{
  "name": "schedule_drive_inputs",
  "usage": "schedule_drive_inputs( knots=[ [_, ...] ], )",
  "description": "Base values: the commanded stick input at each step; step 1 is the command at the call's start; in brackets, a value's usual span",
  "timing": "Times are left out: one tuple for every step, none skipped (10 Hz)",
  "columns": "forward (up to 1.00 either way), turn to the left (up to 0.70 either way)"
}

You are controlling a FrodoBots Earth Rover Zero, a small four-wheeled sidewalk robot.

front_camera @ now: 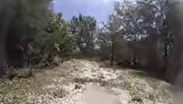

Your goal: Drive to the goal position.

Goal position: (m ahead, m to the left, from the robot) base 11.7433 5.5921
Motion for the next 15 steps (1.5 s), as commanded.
schedule_drive_inputs(
  knots=[
    [0.70, 0.00],
    [0.70, 0.00],
    [0.70, 0.00],
    [0.70, 0.00],
    [0.70, 0.00],
    [0.70, 0.00],
    [0.70, 0.00],
    [0.70, 0.00],
    [0.70, 0.00],
    [0.70, 0.00],
    [0.70, 0.00],
    [0.70, 0.00],
    [0.70, 0.00],
    [0.70, 0.00],
    [0.70, 0.00]
  ],
)
